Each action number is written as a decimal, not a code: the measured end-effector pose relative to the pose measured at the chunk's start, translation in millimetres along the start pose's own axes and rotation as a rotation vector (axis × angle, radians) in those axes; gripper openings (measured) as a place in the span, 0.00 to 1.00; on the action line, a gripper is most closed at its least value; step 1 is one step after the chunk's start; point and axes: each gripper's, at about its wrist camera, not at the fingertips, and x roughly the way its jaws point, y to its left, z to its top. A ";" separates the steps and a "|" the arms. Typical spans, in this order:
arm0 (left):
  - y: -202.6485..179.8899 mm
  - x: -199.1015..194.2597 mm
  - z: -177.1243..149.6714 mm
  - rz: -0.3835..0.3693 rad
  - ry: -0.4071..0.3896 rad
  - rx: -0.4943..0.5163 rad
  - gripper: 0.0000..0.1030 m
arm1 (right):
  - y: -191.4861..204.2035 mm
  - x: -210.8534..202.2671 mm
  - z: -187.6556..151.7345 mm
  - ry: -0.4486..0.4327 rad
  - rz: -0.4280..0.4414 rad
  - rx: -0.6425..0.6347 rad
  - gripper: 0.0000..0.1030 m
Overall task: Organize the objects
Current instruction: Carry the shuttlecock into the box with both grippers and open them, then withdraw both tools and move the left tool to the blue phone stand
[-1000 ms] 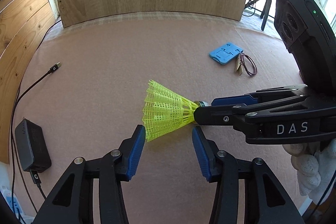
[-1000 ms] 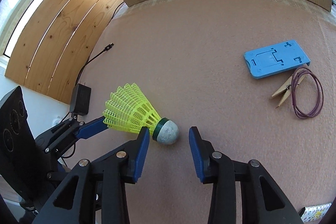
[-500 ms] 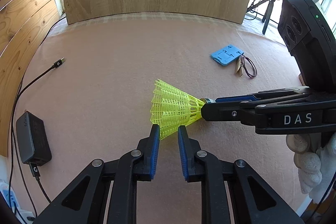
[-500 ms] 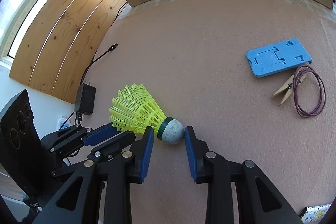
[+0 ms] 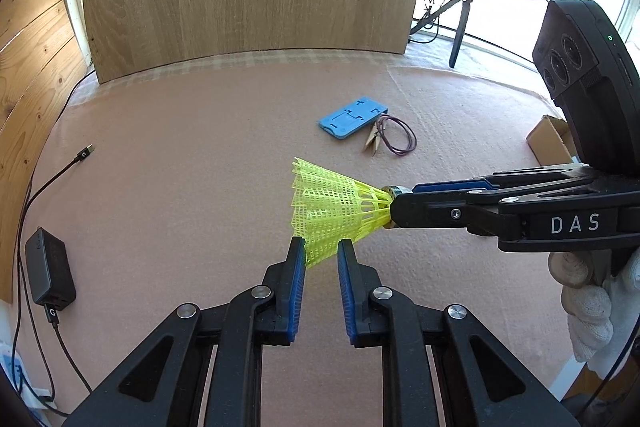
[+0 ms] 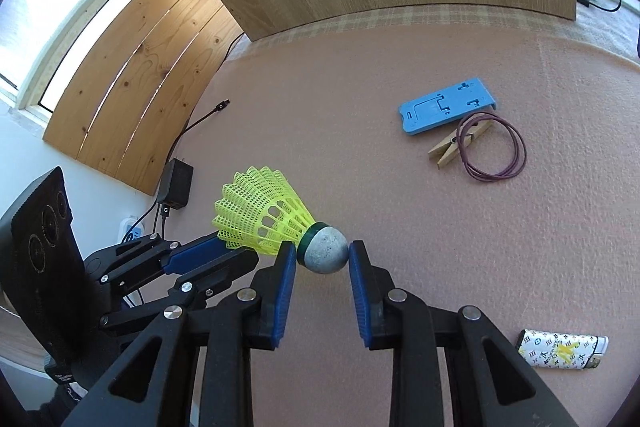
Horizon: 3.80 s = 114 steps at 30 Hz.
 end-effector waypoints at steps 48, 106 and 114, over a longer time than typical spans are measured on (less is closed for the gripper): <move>-416.4 80.4 120.8 -0.276 -0.071 0.368 0.17 | -258.7 -291.5 -97.5 -0.350 -0.342 0.274 0.24; -73.4 122.9 150.6 0.106 0.142 -0.101 0.55 | -176.1 -234.2 -143.7 -0.298 -0.324 0.298 0.61; -50.4 157.4 163.3 0.133 0.201 -0.108 0.53 | -171.3 -235.2 -160.3 -0.298 -0.357 0.351 0.61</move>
